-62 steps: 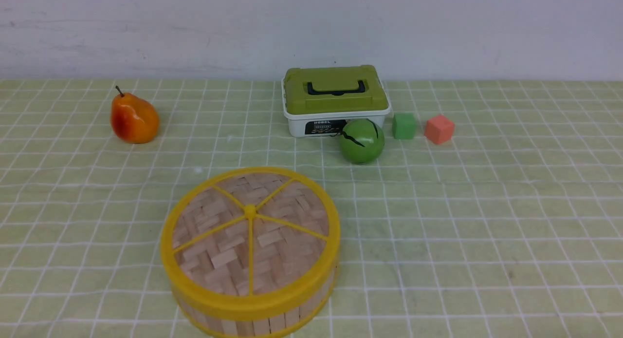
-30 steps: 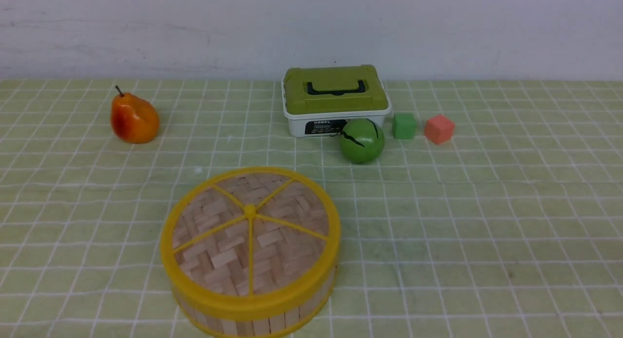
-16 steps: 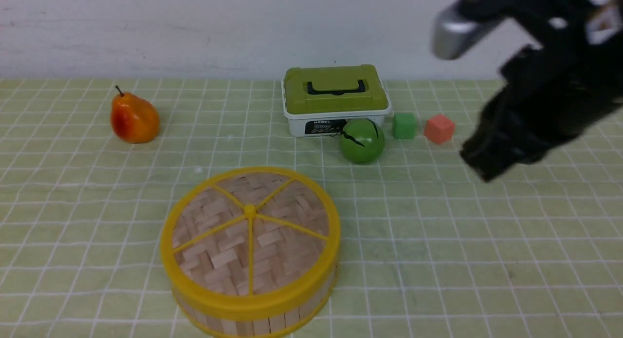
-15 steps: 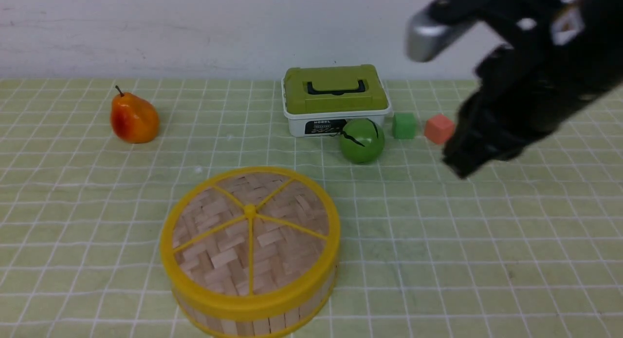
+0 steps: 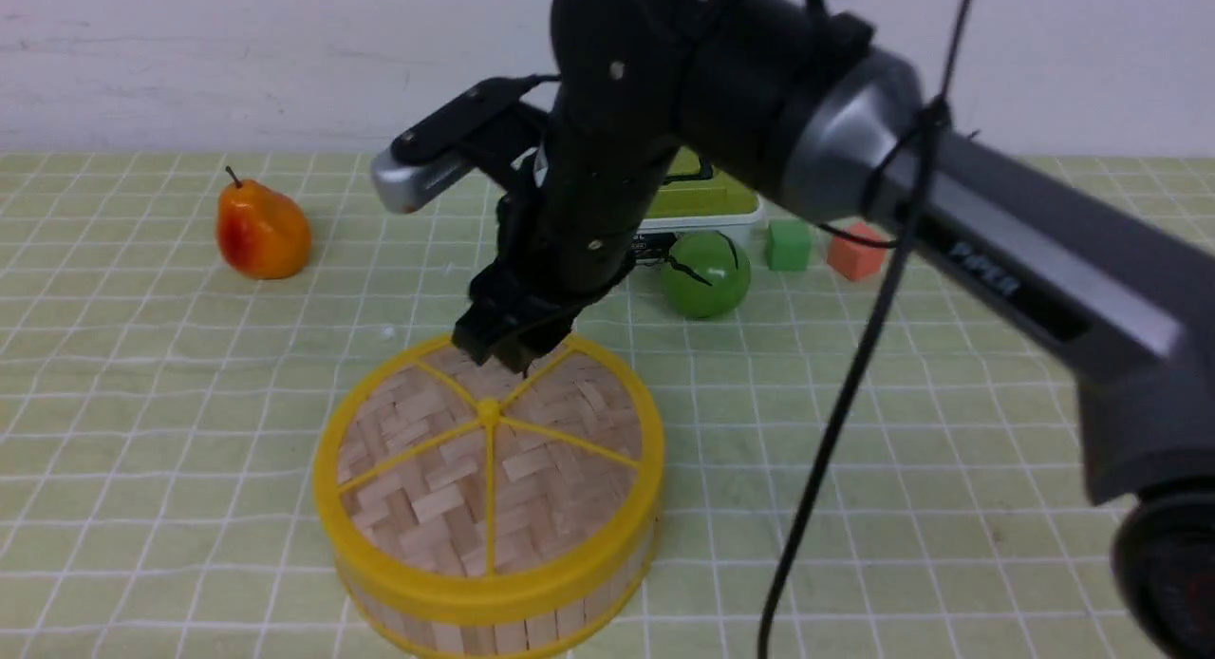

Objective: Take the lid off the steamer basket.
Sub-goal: Use the right arm to lift the lid of the steamer

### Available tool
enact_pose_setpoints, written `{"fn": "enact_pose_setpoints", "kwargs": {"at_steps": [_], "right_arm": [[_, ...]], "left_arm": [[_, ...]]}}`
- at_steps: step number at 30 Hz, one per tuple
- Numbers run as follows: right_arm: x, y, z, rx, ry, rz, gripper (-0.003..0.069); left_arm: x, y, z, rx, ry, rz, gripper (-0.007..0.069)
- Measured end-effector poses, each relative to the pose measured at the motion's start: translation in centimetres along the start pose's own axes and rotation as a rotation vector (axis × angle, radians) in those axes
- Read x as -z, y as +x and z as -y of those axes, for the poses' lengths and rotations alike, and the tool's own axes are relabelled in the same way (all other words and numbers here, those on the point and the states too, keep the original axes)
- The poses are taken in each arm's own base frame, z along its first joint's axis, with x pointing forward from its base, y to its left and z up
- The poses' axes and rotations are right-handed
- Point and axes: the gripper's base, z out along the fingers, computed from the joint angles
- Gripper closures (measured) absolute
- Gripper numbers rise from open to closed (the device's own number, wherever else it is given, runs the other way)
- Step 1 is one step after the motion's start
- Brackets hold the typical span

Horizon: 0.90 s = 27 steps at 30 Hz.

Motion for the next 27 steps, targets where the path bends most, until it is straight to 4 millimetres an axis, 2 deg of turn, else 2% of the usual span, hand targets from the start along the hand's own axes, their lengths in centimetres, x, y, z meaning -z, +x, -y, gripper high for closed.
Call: {"fn": "enact_pose_setpoints", "kwargs": {"at_steps": [4, 8, 12, 16, 20, 23, 26, 27], "right_arm": [[-2.5, 0.1, -0.5, -0.006, -0.036, -0.034, 0.0126], [-3.2, 0.2, -0.5, -0.011, -0.047, -0.046, 0.0120], [-3.7, 0.2, -0.8, -0.019, -0.074, -0.051, 0.0155], [-4.6, 0.3, -1.5, -0.007, -0.079, -0.068, 0.0221], [-4.6, 0.2, -1.5, -0.003, -0.073, -0.066, 0.0302], [-4.6, 0.2, -1.4, -0.001, -0.068, -0.067, 0.0390], [-4.5, 0.1, -1.5, -0.003, -0.071, -0.056, 0.0534], [-4.5, 0.1, -1.5, -0.003, -0.071, -0.056, 0.0534]], "left_arm": [[0.0, 0.0, 0.0, 0.000, 0.000, 0.000, 0.0386], [0.0, 0.0, 0.0, 0.000, 0.000, 0.000, 0.0386], [0.0, 0.0, 0.0, 0.000, 0.000, 0.000, 0.0386], [0.0, 0.0, 0.0, 0.000, 0.000, 0.000, 0.0386], [0.0, 0.0, 0.0, 0.000, 0.000, 0.000, 0.0386], [0.0, 0.0, 0.0, 0.000, 0.000, 0.000, 0.0386], [0.0, 0.0, 0.0, 0.000, 0.000, 0.000, 0.0386], [0.0, 0.0, 0.0, 0.000, 0.000, 0.000, 0.0386]]}}
